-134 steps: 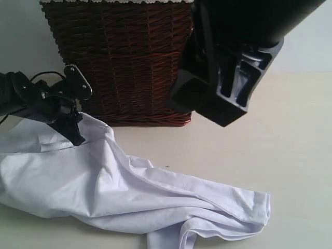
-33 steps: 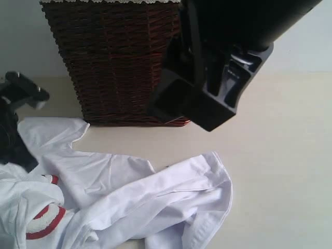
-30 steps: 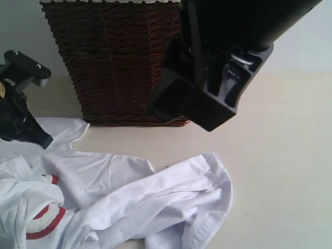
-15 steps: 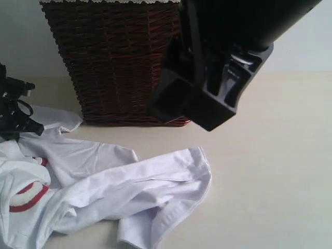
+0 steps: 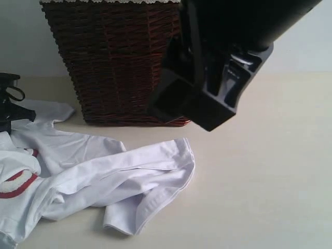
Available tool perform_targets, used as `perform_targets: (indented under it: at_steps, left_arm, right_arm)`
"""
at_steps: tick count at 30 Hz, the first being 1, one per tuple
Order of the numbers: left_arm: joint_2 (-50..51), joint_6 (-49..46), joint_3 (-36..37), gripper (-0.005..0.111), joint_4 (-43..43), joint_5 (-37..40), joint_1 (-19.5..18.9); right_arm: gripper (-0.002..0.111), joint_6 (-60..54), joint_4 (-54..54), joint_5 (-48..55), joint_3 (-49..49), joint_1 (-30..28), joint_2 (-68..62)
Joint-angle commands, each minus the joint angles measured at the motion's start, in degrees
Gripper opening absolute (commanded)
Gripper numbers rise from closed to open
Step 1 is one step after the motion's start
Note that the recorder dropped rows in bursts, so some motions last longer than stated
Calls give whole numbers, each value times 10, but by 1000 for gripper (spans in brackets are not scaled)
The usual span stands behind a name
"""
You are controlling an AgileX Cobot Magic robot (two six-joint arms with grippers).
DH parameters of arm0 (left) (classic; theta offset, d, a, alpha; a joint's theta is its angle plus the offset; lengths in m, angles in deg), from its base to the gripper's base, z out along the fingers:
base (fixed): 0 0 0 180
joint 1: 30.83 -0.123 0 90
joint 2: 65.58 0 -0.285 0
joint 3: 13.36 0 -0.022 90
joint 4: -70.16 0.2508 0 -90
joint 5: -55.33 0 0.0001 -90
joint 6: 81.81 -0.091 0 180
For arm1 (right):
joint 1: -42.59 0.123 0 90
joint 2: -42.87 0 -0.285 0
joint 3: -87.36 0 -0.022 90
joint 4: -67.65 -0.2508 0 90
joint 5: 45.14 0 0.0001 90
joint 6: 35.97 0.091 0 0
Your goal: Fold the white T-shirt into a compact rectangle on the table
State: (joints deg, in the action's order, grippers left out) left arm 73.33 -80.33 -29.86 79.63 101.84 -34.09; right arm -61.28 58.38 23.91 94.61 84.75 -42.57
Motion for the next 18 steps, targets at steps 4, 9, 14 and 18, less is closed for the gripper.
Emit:
perform_targets:
  at_steps: [4,9,14,18]
  left_arm:
    - [-111,-142,13,0,-178,18,38]
    - [-207,-146,77,0,-192,23,100]
    - [-267,-109,178,0,-99,64,163]
    - [-274,15,264,0,51,64,182]
  right_arm:
    - [56,0,0,-5,-1,-2,2]
    - [56,-1,2,-5,-1,-2,2]
    - [56,-1,2,-5,-1,-2,2]
    - [56,-1,2,-4,-1,-2,2]
